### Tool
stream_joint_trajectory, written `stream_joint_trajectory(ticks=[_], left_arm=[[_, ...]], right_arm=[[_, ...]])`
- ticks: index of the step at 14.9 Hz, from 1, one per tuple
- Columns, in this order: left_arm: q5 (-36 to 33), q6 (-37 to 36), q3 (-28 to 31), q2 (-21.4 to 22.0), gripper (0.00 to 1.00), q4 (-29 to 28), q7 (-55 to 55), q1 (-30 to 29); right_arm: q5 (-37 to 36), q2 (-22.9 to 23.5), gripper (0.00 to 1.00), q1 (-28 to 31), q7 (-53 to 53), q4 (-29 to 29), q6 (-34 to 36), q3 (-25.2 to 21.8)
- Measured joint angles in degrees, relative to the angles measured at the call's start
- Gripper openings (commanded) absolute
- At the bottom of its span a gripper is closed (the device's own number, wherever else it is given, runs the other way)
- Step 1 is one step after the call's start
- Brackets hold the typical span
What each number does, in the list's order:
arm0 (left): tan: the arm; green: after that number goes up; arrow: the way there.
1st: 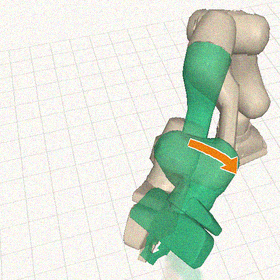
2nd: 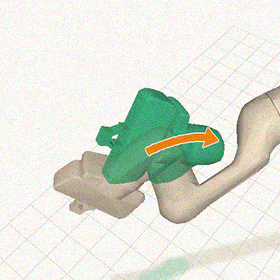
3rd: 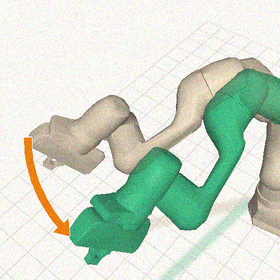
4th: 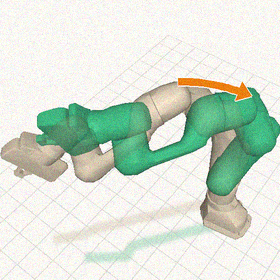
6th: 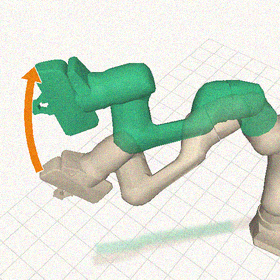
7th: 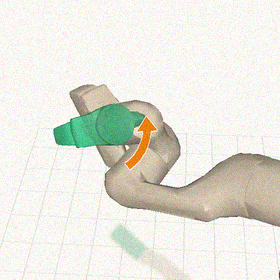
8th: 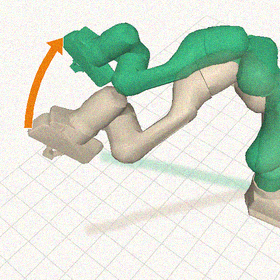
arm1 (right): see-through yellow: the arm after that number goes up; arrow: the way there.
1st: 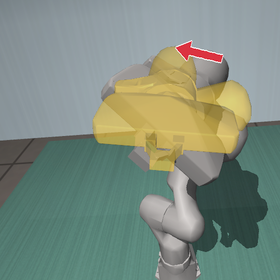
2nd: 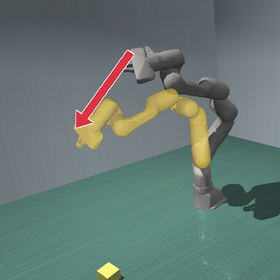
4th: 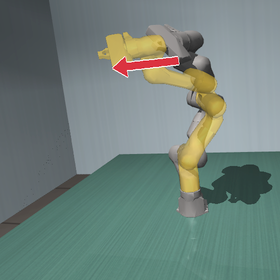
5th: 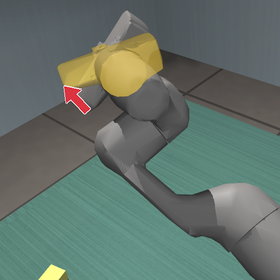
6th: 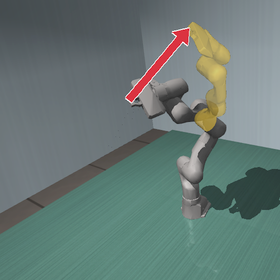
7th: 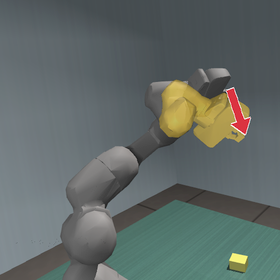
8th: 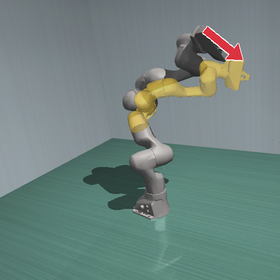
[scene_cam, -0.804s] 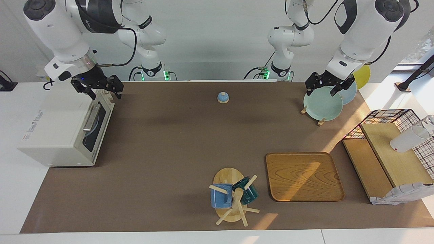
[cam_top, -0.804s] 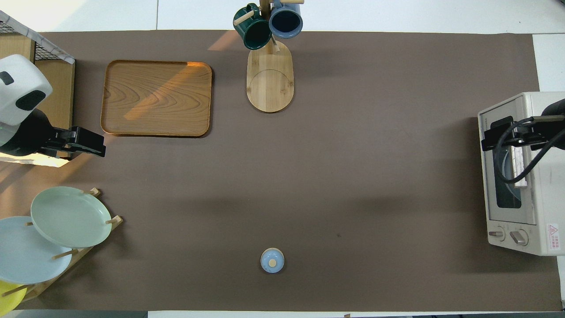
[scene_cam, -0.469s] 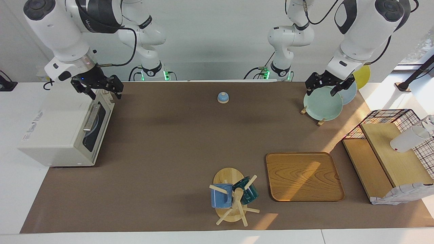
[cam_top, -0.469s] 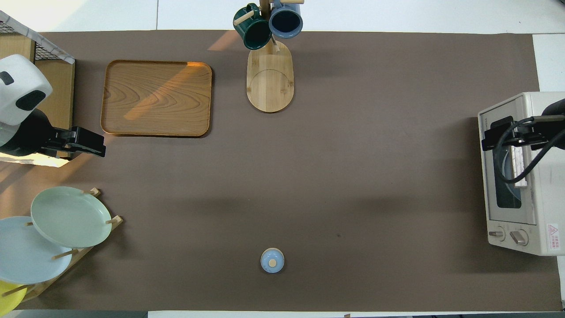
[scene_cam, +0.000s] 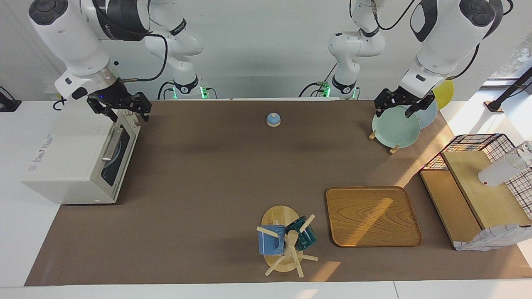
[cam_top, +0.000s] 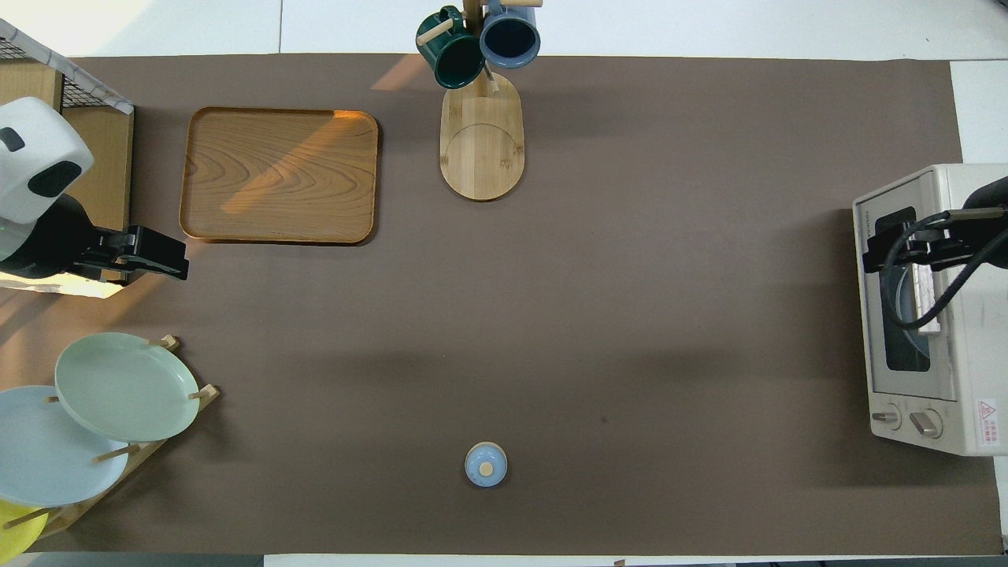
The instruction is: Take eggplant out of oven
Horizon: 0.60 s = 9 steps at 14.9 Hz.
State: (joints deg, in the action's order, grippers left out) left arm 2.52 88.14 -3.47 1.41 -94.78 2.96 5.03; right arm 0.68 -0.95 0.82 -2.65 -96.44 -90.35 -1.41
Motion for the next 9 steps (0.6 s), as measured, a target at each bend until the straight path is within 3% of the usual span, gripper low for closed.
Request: stream_joint_trajectory(ticks=[5,9], left_arm=[[0.0,0.0,0.0,0.0,1.0,0.0,0.0,0.0],[0.0,0.0,0.0,0.0,1.0,0.0,0.0,0.0]], right_arm=[[-0.39,-0.47,0.0,0.28,-7.93,-3.08,-4.29,-0.24],[-8.99,-0.81,0.0,0.77,-4.1,-5.33,-7.24,-0.74]])
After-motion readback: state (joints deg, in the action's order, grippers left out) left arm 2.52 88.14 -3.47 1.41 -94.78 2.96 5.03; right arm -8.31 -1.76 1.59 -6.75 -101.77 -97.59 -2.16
